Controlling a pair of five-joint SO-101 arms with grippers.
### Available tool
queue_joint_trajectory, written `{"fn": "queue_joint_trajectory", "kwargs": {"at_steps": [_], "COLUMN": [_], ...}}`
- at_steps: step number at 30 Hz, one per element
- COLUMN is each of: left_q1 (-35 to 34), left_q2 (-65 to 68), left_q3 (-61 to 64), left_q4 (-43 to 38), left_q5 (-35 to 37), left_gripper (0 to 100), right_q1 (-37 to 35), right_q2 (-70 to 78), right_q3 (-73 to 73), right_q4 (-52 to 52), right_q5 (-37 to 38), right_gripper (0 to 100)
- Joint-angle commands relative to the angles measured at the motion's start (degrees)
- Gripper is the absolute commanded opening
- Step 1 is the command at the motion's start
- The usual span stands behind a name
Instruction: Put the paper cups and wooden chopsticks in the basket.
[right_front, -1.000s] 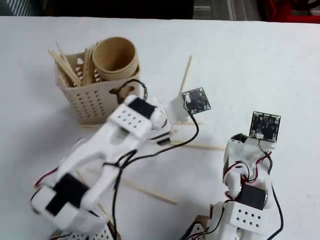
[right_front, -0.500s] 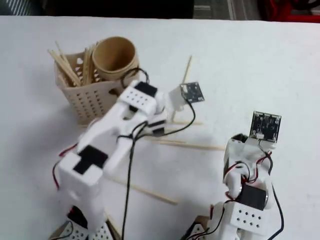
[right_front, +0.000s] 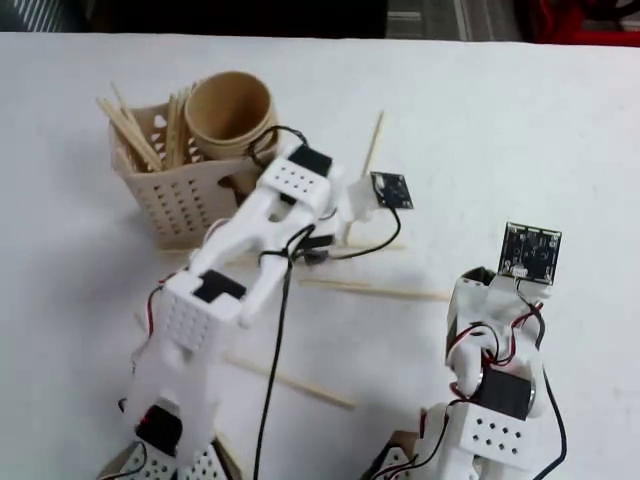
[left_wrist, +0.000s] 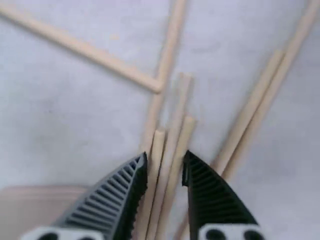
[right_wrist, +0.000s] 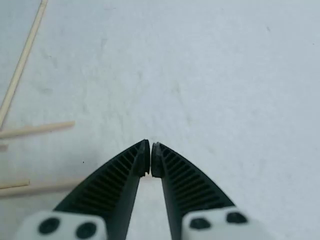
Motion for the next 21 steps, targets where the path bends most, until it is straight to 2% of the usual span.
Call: {"fn": "queue_joint_trajectory", "kwargs": {"at_steps": [1,5,10,21], "left_q1": [1.54,4.62,7.78,7.60], "left_q2": [2.42,3.91,4.09,3.30], "left_q3": [-4.84,-6.77,-6.59,-7.12], "left_q4": [4.84,8.97,11.43,12.66], "left_q5": [-0.70,-0.35,1.58,5.27], "left_gripper": [7,2,2,2], "right_q1": [0.04,0.04,0.13,0.31], "right_q2": [-0.66,-0.66,-0.66,-0.66], "right_q3": [-1.23,-1.23,-1.32,-1.32], "right_q4": [-1.10,-1.10,-1.10,-1.10], "right_q5": [0.18,0.18,0.18,0.18], "right_gripper": [1.8,1.8,1.8,1.8]}}
